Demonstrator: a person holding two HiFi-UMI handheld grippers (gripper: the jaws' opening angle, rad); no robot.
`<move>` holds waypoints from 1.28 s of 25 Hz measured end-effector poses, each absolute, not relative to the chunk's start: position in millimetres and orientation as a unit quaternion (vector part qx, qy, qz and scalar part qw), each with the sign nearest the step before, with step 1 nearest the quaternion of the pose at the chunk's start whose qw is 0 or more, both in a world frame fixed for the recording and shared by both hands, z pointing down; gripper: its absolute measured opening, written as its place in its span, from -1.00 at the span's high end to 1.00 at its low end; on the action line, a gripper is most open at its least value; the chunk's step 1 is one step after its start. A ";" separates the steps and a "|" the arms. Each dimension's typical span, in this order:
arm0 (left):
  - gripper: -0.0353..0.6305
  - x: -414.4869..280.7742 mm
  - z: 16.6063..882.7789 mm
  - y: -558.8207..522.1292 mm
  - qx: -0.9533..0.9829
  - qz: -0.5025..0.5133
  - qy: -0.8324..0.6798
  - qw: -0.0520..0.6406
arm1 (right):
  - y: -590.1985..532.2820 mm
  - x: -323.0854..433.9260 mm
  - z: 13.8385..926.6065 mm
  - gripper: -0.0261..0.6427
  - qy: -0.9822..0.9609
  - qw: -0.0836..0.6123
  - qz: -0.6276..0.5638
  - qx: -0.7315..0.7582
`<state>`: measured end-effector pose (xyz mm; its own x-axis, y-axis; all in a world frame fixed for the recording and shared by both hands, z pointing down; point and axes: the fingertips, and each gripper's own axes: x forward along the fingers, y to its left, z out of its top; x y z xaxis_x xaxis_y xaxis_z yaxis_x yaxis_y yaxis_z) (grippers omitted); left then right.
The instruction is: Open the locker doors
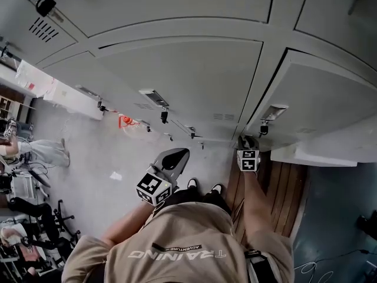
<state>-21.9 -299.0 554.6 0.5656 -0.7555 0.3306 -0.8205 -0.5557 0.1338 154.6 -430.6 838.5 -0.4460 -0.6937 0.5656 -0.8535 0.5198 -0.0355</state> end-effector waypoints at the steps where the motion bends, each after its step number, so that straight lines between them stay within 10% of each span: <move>1: 0.88 -21.4 555.6 -299.4 0.874 0.120 -0.450 0.138 | -430.2 154.7 837.5 0.67 -0.835 0.242 0.166 0.466; 32: 0.88 15.0 541.0 -250.6 0.937 0.093 -0.315 0.121 | -208.2 339.7 834.9 0.66 -0.661 0.310 0.249 0.636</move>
